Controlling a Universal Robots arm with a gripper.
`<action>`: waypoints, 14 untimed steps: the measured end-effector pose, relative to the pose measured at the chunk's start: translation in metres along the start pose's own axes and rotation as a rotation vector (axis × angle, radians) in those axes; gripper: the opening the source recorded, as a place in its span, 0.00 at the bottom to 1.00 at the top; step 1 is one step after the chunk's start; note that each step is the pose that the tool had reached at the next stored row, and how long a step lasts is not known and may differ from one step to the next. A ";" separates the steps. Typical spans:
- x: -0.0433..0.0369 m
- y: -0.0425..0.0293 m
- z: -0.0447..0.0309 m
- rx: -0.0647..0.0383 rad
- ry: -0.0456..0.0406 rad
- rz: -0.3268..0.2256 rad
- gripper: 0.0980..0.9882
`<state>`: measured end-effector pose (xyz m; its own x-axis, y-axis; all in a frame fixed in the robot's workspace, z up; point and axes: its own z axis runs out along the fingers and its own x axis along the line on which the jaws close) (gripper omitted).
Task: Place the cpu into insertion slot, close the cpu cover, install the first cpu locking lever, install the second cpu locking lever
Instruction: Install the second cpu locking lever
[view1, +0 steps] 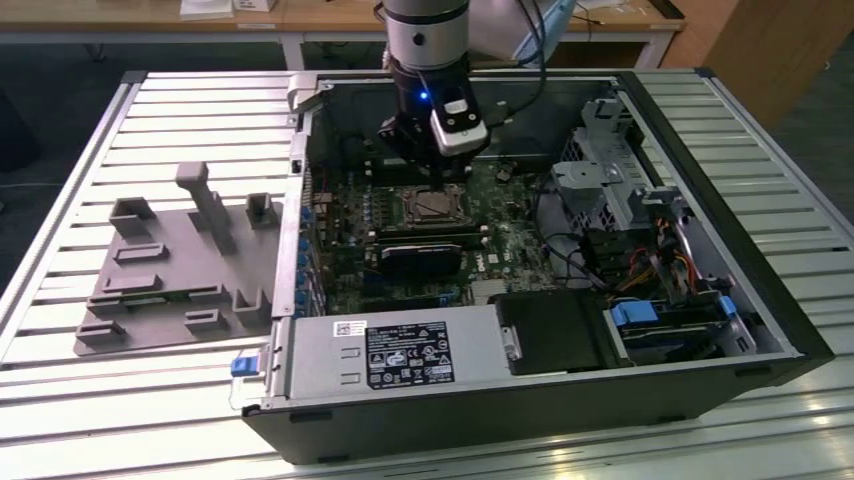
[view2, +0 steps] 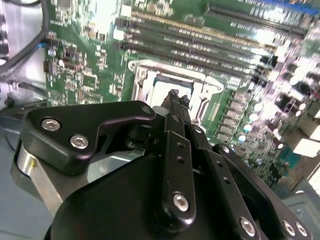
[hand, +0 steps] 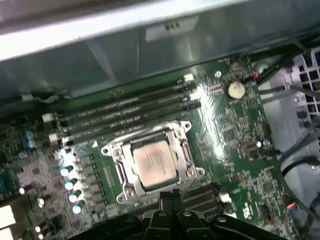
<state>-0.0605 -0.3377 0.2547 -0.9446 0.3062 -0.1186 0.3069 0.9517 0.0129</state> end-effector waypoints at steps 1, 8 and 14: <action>-0.0009 -0.0028 0.0002 0.000 0.0000 0.000 0.00; -0.0057 -0.0200 0.0040 0.000 0.0000 0.000 0.00; -0.0048 -0.0303 0.0095 -0.025 0.0082 0.003 0.00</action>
<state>-0.0641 -0.3682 0.2455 -0.9446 0.3092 -0.1103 0.3068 0.9510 0.0385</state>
